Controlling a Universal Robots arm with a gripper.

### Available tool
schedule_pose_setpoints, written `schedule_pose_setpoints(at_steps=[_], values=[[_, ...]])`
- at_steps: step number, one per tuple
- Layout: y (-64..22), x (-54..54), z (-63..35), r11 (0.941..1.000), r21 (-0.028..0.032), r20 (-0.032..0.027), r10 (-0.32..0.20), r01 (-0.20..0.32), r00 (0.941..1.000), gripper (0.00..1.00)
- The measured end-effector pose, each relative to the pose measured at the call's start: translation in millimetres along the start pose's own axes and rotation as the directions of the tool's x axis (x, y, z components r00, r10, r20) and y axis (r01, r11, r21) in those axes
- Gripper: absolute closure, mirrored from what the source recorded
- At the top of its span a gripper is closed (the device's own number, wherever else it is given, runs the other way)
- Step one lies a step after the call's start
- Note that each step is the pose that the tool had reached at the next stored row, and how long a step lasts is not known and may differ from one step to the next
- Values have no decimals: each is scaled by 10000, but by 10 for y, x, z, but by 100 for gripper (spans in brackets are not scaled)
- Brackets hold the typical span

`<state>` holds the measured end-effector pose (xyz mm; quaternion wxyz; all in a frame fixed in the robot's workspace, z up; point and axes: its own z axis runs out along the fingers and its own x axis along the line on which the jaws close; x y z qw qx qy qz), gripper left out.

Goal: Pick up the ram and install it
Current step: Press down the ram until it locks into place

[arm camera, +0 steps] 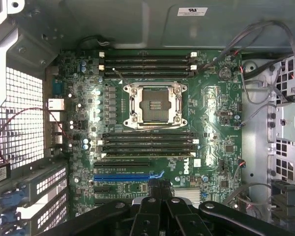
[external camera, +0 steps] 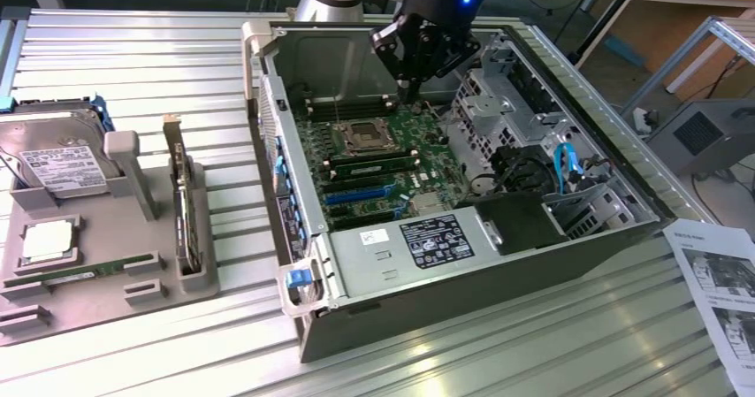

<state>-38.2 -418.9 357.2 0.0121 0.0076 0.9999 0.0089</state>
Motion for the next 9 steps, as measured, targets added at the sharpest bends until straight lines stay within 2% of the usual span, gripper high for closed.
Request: schedule_pose_setpoints(at_steps=[3,9], values=[[0,-13,0,10000,2,-81,0,0,10000,89],[0,-13,0,10000,2,-89,0,0,10000,89]])
